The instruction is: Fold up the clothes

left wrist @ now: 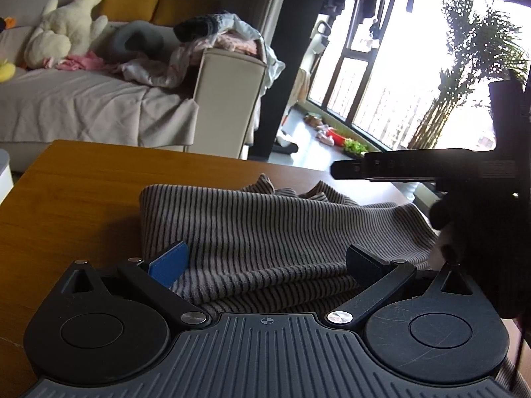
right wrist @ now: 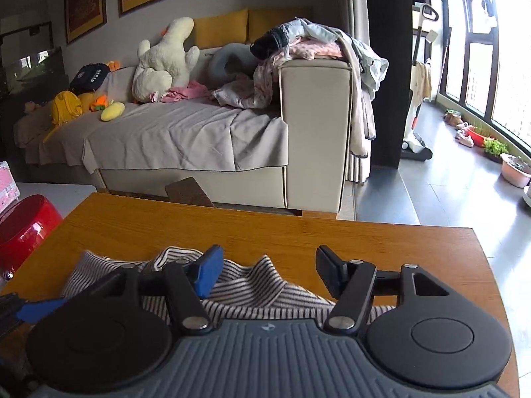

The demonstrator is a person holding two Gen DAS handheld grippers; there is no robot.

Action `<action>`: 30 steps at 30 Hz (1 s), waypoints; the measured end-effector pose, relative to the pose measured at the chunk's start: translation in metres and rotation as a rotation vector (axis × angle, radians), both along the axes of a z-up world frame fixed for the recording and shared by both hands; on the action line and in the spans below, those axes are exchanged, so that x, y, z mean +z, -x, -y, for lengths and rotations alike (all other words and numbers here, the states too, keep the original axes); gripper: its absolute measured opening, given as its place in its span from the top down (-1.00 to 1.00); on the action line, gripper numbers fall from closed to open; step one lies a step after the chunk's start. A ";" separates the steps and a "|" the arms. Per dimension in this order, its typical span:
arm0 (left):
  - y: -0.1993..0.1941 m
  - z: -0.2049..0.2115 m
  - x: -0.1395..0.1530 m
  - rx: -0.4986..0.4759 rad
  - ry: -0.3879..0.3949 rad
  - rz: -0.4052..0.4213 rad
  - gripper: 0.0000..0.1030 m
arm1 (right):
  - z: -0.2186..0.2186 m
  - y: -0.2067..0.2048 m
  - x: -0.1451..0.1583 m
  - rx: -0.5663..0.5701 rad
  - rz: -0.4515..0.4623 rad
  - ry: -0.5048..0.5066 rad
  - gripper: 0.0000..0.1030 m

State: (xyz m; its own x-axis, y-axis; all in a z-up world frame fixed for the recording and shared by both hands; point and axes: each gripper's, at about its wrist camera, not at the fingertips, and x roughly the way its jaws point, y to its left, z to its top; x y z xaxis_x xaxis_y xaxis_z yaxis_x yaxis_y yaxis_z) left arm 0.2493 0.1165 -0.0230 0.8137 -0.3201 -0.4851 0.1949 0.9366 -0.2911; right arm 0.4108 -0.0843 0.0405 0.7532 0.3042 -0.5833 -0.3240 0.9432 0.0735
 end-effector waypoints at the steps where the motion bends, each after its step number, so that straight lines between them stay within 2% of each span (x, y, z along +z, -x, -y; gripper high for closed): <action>1: 0.000 -0.001 0.000 0.000 0.003 0.001 -1.00 | -0.003 -0.007 -0.005 -0.001 -0.014 0.004 -0.21; 4: 0.001 -0.003 0.000 -0.001 0.016 0.003 -1.00 | -0.010 -0.020 -0.023 -0.001 -0.086 0.013 -0.20; 8: 0.001 -0.007 -0.002 -0.004 0.036 0.003 -1.00 | -0.013 -0.020 -0.033 0.010 -0.082 0.038 -0.11; 12: 0.001 -0.010 -0.001 -0.005 0.050 0.004 -1.00 | -0.014 -0.017 -0.035 0.016 -0.063 0.064 0.17; 16: 0.001 -0.010 -0.001 -0.005 0.055 0.004 -1.00 | -0.016 -0.013 -0.036 0.021 -0.044 0.084 0.35; 20: 0.001 -0.014 -0.001 -0.004 0.075 0.012 -1.00 | -0.012 -0.008 -0.028 0.017 -0.045 0.068 0.71; 23: 0.008 -0.033 0.003 0.017 0.151 0.024 -1.00 | 0.001 0.015 0.002 0.049 -0.016 -0.021 0.85; 27: 0.022 -0.069 0.020 0.097 0.217 0.003 -1.00 | 0.018 0.082 0.044 0.150 0.057 -0.085 0.87; 30: 0.030 -0.092 0.034 0.143 0.287 0.012 -1.00 | 0.031 0.129 0.043 0.200 0.023 -0.102 0.89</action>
State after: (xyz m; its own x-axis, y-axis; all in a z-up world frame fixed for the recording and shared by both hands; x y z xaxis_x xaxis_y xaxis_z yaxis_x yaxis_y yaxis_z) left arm 0.2195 0.2084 0.0110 0.8652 -0.3250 -0.3818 0.0723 0.8344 -0.5464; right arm 0.2814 -0.1151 0.0830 0.6846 0.5051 -0.5256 -0.5065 0.8481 0.1553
